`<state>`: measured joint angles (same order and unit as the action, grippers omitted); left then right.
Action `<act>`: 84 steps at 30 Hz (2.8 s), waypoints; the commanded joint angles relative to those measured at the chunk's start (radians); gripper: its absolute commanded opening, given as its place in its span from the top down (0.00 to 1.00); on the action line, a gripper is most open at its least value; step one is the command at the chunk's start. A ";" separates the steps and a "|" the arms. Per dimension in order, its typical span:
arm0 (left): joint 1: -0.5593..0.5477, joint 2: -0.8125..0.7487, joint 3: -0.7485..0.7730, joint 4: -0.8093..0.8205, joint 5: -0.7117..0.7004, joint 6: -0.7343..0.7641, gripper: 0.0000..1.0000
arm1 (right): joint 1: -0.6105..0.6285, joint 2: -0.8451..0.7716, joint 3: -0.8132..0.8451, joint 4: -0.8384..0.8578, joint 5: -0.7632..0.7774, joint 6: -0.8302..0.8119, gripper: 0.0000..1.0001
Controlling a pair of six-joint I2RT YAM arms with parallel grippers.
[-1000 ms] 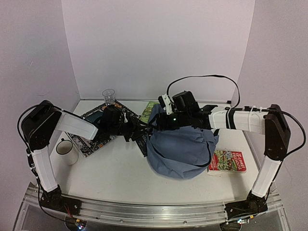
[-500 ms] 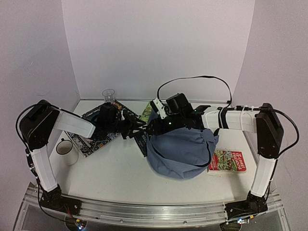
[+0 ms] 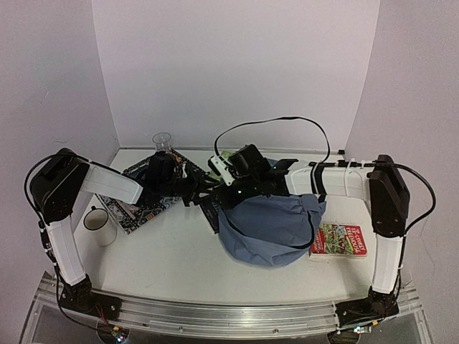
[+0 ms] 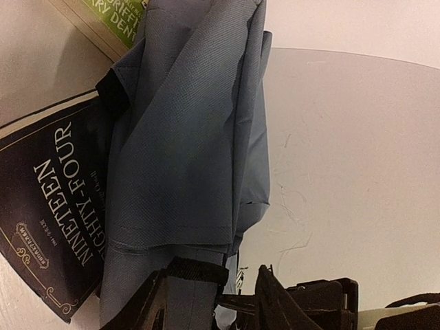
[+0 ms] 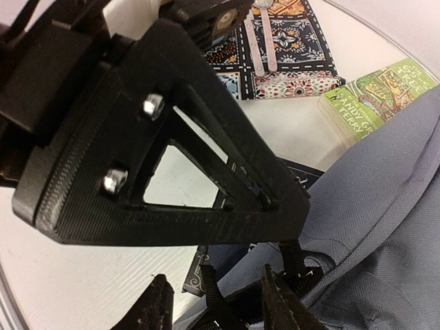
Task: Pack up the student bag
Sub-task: Pick up the largest pocket of the bag from the student bag, then unzip the largest pocket of the student bag, then hold the largest pocket of the student bag.
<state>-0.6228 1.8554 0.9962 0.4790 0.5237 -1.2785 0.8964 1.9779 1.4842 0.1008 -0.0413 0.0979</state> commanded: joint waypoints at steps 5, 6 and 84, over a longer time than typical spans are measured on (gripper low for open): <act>0.001 0.018 0.043 0.030 0.039 0.021 0.57 | 0.015 -0.007 0.039 -0.056 0.086 -0.030 0.79; 0.001 0.017 0.042 0.030 0.041 0.022 0.57 | 0.015 -0.011 0.037 -0.056 0.084 -0.027 0.82; -0.042 -0.037 0.343 -0.680 -0.053 0.292 0.32 | 0.015 -0.377 -0.260 0.032 -0.114 0.129 1.00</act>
<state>-0.6132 1.8760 1.3794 -0.1822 0.4483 -0.9188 0.9062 1.6003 1.1816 0.0967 -0.1463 0.2325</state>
